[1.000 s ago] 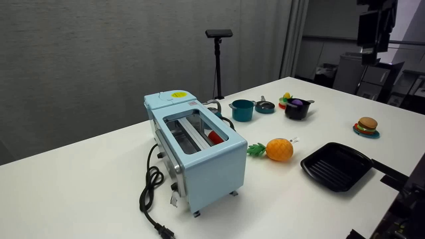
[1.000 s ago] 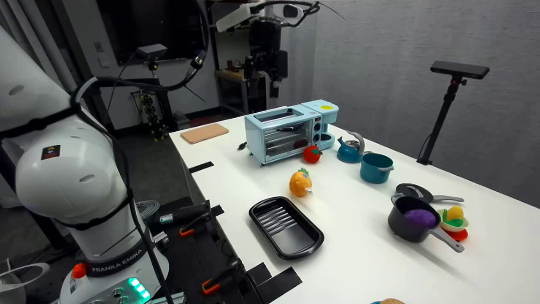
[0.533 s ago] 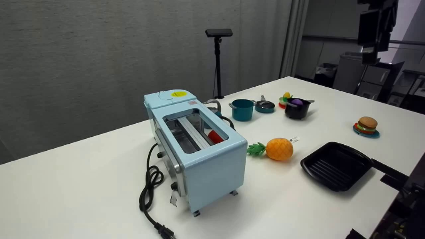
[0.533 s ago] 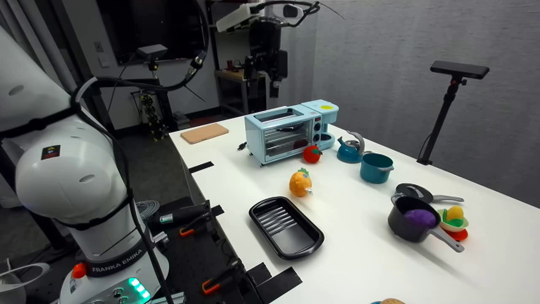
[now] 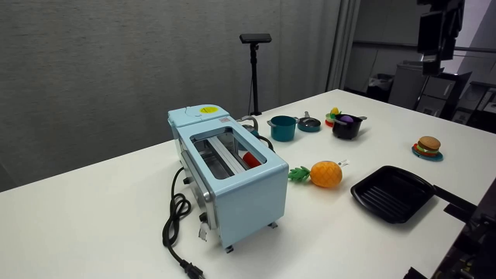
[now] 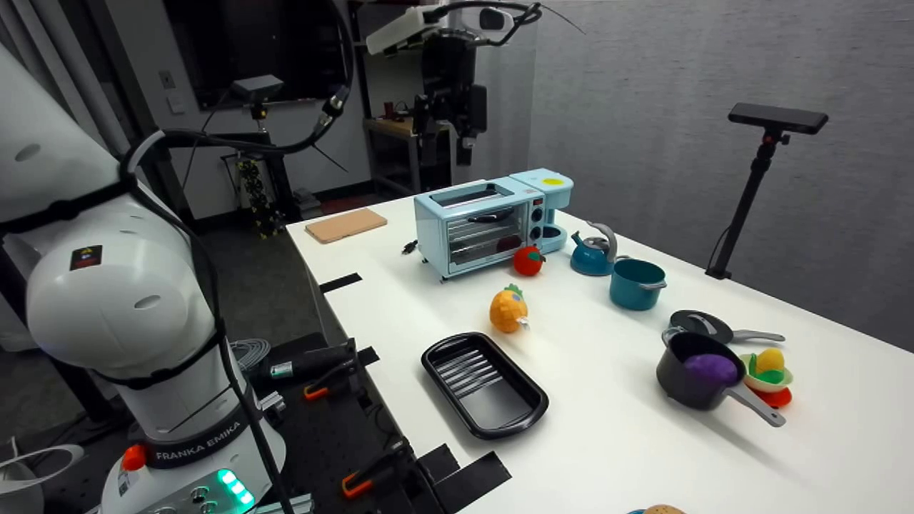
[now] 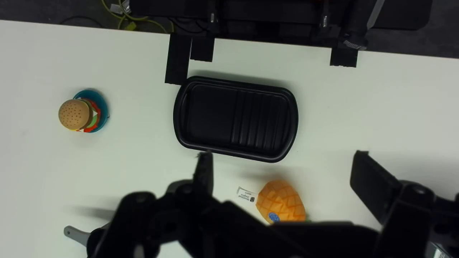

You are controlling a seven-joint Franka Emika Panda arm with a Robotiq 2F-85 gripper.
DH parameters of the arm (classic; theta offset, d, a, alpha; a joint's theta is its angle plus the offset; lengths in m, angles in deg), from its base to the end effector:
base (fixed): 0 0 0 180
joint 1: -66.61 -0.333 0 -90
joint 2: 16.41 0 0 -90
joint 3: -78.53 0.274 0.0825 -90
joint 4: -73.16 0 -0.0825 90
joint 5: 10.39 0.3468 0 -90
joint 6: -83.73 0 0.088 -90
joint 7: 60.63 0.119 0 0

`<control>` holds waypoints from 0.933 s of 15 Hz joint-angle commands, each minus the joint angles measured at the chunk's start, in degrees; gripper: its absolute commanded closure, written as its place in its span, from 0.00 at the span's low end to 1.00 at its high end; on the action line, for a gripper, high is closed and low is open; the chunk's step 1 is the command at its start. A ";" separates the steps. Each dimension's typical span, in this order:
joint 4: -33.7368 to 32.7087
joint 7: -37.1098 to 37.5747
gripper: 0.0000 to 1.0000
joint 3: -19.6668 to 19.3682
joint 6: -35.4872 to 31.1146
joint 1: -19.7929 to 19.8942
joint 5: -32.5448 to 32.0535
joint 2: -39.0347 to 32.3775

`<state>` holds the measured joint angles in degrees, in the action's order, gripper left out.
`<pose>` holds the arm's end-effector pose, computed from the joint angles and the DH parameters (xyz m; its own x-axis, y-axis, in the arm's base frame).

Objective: Put the pineapple plushy in the pot

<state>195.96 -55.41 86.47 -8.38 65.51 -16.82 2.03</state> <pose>0.4057 0.0549 0.4779 0.9783 0.0524 -0.2005 0.0875 -0.9814 0.1707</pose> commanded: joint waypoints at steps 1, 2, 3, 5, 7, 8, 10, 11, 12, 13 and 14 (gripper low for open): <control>-0.14 0.26 0.00 -0.87 0.18 -1.03 -0.23 -0.09; -0.14 0.26 0.00 -0.87 0.18 -1.03 -0.23 -0.09; -0.14 0.26 0.00 -0.87 0.18 -1.03 -0.23 -0.09; -0.14 0.26 0.00 -0.87 0.18 -1.03 -0.23 -0.09; -0.14 0.26 0.00 -0.87 0.18 -1.03 -0.23 -0.09; -0.14 0.26 0.00 -0.87 0.18 -1.03 -0.23 -0.09; 0.21 -0.13 0.00 -0.98 -0.46 -1.08 -0.29 0.26; 0.41 -0.06 0.00 -1.03 -0.95 -1.07 -0.24 0.39; 0.56 -0.08 0.00 -1.09 -1.44 -1.07 -0.20 0.43; 0.73 0.03 0.00 -1.11 -2.07 -1.02 -0.30 0.40; 0.91 0.15 0.00 -1.10 -2.70 -0.97 -0.53 0.34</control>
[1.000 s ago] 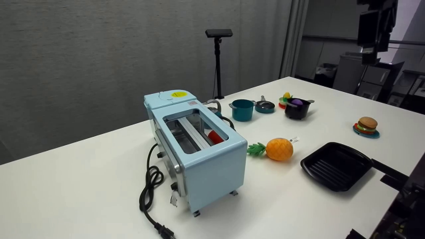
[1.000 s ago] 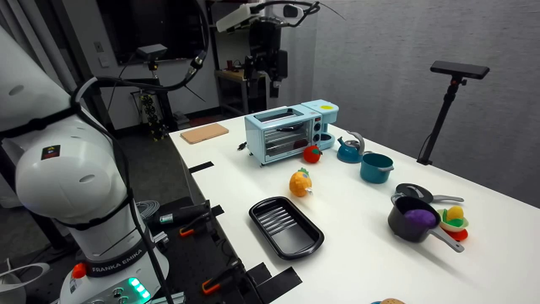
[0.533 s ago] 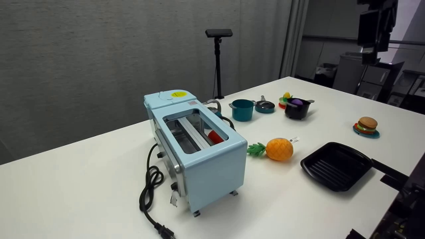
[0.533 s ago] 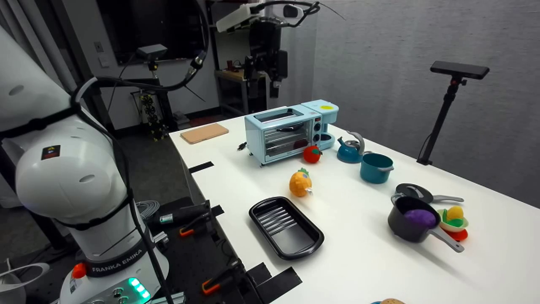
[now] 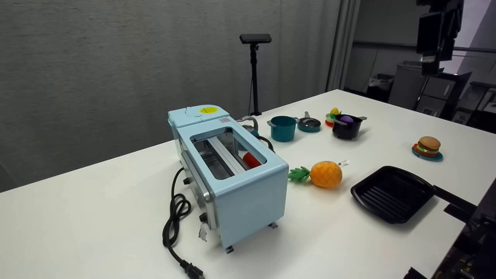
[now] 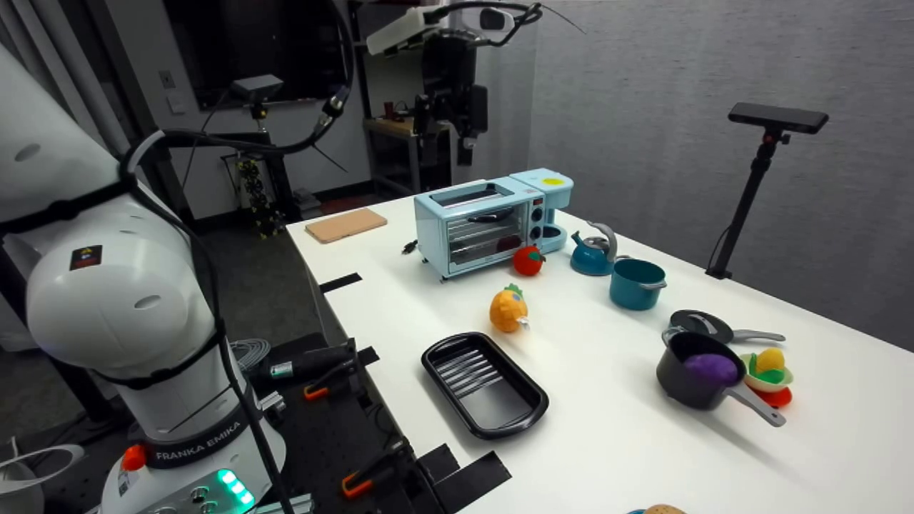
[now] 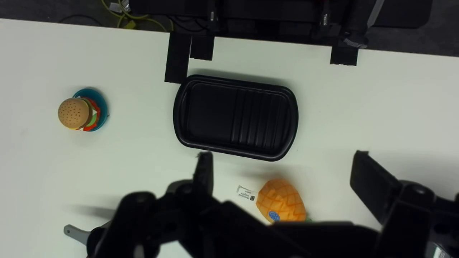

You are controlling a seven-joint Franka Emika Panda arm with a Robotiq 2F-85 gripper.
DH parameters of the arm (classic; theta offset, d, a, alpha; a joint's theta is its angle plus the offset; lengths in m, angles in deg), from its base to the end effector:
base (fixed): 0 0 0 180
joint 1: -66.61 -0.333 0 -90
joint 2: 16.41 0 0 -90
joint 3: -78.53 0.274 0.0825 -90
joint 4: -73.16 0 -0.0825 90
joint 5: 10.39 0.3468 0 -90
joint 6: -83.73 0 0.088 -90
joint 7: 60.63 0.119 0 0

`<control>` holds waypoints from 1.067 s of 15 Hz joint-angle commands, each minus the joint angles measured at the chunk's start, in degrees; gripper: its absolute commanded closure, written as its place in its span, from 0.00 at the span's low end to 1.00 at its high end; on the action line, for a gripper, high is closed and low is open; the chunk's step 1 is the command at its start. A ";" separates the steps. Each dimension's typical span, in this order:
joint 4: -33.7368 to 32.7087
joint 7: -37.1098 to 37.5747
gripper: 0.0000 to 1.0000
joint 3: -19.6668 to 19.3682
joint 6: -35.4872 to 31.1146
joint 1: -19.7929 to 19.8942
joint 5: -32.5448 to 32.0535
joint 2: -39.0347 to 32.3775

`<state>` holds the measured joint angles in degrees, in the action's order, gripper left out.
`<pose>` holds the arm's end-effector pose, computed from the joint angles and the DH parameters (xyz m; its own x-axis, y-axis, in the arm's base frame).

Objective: Put the pineapple plushy in the pot

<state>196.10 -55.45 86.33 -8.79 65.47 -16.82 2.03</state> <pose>0.4064 0.0543 0.4774 0.9792 0.0527 -0.1961 0.0868 -0.9817 0.1693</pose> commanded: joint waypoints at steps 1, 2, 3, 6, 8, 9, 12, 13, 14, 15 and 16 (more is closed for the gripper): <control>1.07 0.07 0.00 -1.00 -3.11 -0.93 -0.74 0.31; 1.47 0.06 0.00 -1.03 -4.31 -0.91 -0.94 0.33; 1.84 0.14 0.00 -1.04 -5.56 -0.88 -1.13 0.24; 2.95 0.08 0.00 -1.12 -9.91 -0.83 -1.29 -0.36; 3.57 0.40 0.00 -1.09 -12.88 -0.70 -1.57 -1.28; 3.76 0.67 0.00 -1.08 -14.30 -0.59 -1.82 -2.02; 3.52 1.93 0.00 -0.79 -18.41 -0.45 -2.66 -6.07; 3.39 2.27 0.00 -0.80 -19.51 -0.37 -3.10 -7.40; 3.12 2.64 0.00 -0.84 -20.41 -0.33 -3.57 -9.02; 2.88 3.12 0.00 -0.87 -21.10 -0.32 -4.24 -10.48; 2.65 3.73 0.00 -0.89 -21.72 -0.34 -5.19 -12.02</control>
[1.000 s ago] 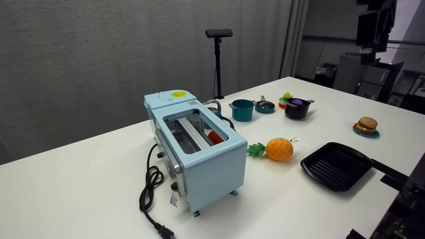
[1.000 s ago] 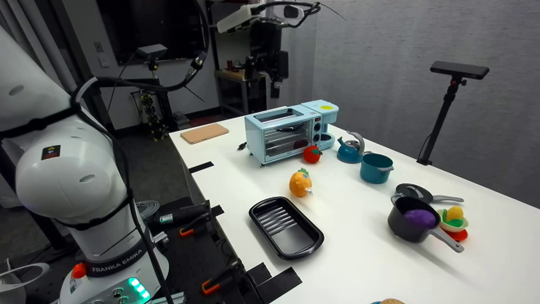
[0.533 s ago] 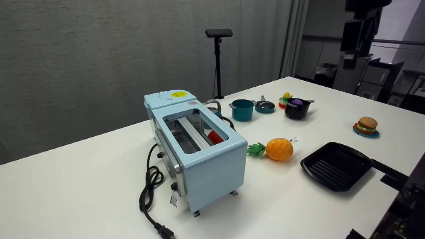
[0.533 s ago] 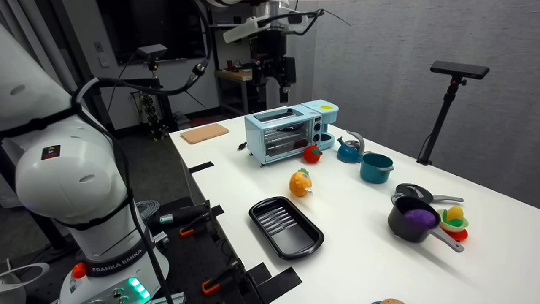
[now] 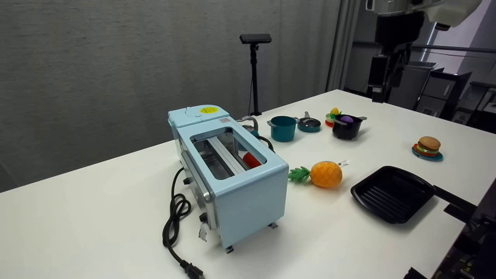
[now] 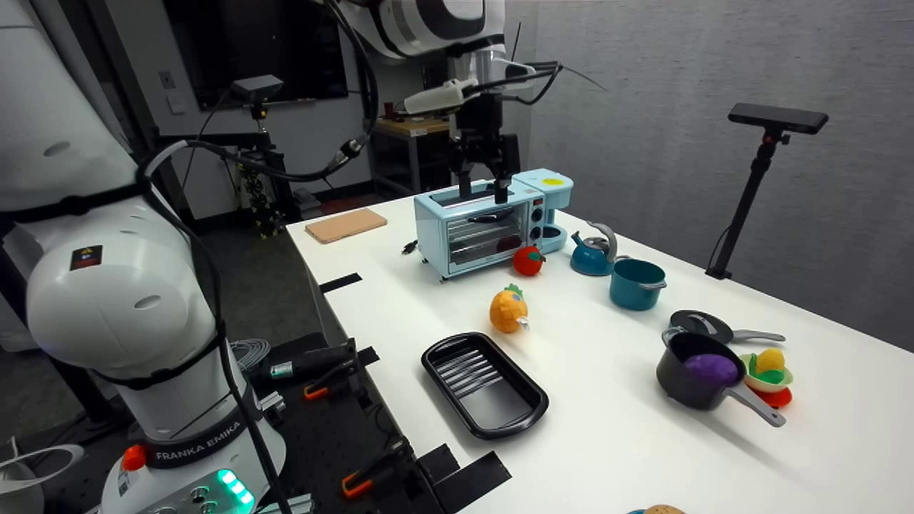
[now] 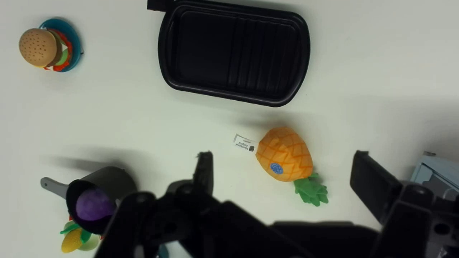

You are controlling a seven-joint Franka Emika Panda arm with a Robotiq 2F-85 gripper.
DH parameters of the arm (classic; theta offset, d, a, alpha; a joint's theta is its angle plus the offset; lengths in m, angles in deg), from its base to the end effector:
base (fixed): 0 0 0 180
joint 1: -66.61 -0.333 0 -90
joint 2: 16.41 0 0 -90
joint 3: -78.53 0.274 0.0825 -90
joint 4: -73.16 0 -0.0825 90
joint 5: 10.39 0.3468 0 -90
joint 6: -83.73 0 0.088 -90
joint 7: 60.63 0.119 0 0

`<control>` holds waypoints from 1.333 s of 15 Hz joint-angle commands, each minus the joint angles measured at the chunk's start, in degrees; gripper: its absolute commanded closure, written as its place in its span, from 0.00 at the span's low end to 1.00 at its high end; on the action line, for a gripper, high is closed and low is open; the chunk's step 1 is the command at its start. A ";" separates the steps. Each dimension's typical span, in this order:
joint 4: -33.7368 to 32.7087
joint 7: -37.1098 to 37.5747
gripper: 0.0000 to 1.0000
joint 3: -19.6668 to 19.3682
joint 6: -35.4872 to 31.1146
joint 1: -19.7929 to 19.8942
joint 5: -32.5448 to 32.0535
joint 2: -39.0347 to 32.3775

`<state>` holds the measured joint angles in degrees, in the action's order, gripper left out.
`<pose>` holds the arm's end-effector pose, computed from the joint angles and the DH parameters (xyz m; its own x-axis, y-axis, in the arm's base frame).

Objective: Put the pineapple plushy in the pot

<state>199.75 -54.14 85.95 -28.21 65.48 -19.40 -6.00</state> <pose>0.4553 0.0571 0.4137 0.9939 0.0917 -0.0619 0.1011 -0.9800 0.1715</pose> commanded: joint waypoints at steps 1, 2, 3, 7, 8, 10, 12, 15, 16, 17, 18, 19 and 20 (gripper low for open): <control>-1.20 2.86 0.00 -0.61 -2.81 -0.41 -3.44 -5.37; -1.46 3.47 0.00 -0.72 -3.09 -0.47 -4.24 -6.75; -1.67 4.06 0.00 -0.86 -3.26 -0.56 -4.83 -7.89; -1.05 4.16 0.00 -1.41 -2.73 -1.03 -4.54 -8.71; -1.31 4.67 0.00 -1.44 -2.73 -1.05 -4.68 -9.21; -1.75 4.98 0.00 -1.46 -2.71 -1.07 -4.73 -9.57; -1.96 5.00 0.00 -1.46 -2.70 -1.07 -4.73 -9.57; -1.99 5.01 0.00 -1.46 -2.70 -1.08 -4.73 -9.57; -1.99 5.02 0.00 -1.46 -2.70 -1.08 -4.73 -9.57; -1.99 5.02 0.00 -1.46 -2.70 -1.08 -4.73 -9.57; -1.99 5.02 0.00 -1.46 -2.70 -1.08 -4.73 -9.57; -1.99 5.02 0.00 -1.46 -2.70 -1.08 -4.73 -9.57; -1.13 4.64 0.00 -1.65 -4.23 -0.91 -4.78 -8.97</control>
<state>197.89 -49.13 85.52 -31.07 65.47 -24.15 -15.57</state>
